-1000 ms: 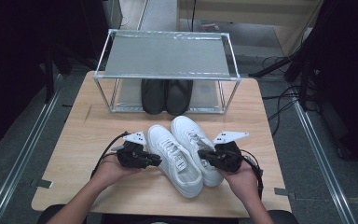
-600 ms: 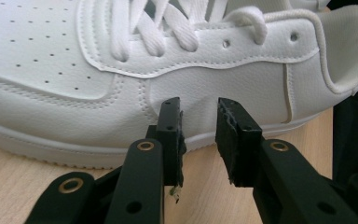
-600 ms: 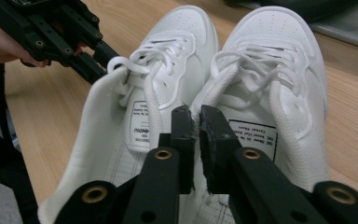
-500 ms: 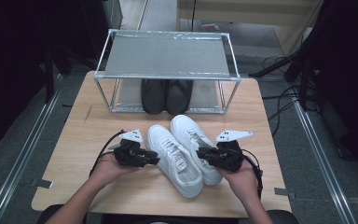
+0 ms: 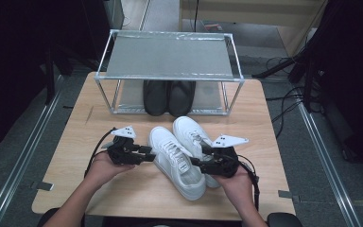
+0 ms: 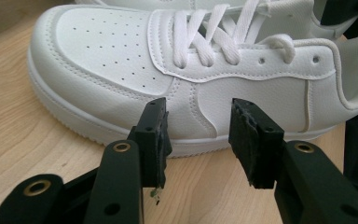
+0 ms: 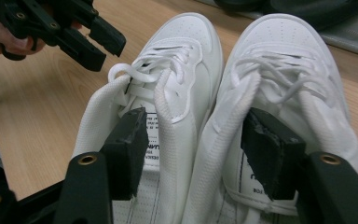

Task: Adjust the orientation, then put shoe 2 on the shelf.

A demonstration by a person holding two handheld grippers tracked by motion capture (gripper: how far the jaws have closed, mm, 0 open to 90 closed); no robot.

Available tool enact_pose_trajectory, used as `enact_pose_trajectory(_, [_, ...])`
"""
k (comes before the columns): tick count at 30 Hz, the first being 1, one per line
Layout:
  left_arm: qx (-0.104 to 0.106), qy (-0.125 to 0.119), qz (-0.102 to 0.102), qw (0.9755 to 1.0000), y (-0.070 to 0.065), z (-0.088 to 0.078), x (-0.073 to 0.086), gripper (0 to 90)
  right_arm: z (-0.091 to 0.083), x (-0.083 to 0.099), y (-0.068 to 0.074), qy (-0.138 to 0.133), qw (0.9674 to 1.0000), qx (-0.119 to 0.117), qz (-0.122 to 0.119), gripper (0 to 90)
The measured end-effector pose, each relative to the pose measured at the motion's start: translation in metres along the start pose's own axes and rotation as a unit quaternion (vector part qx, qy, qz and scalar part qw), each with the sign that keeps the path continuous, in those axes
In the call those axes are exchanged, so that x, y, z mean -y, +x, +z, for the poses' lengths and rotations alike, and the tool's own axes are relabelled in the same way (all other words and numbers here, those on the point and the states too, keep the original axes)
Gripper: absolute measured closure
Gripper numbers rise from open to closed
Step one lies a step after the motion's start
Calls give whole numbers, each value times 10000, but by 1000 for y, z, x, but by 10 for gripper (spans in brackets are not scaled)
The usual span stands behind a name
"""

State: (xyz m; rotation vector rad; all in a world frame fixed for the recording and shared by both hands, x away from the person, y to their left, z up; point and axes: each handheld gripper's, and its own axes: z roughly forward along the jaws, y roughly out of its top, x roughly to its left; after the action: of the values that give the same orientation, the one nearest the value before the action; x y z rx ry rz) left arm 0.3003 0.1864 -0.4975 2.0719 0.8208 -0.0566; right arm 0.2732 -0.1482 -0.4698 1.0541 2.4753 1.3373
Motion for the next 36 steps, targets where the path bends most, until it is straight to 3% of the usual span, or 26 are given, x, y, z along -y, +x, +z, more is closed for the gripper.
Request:
enact_pose_trajectory(7, [-91, -80, -141, 9998, 2, -6, 5, 530, 9, -2, 4, -1, 10000, 59, -22, 415])
enact_pose_trajectory(8, [-119, -86, -161, 9998, 3, -8, 6, 521, 8, -1, 1, -18, 9999, -56, 93, 418])
enact_pose_trajectory(13, [-206, -162, -268, 9993, 5, -14, 10, 513, 8, -2, 0, -12, 9999, -96, 136, 424])
enact_pose_trajectory(24, [-322, -168, -340, 9988, 6, -19, 16, 506, 9, 0, 5, 14, 10000, 84, 3, 422])
enact_pose_trajectory(27, [-328, -183, -323, 9988, 6, -20, 16, 504, 10, 1, 4, 211, 9997, 60, 49, 438])
enact_pose_trajectory(36, [-346, -163, -340, 9987, 8, -20, 17, 501, 17, 0, 12, 287, 9990, 306, -179, 438])
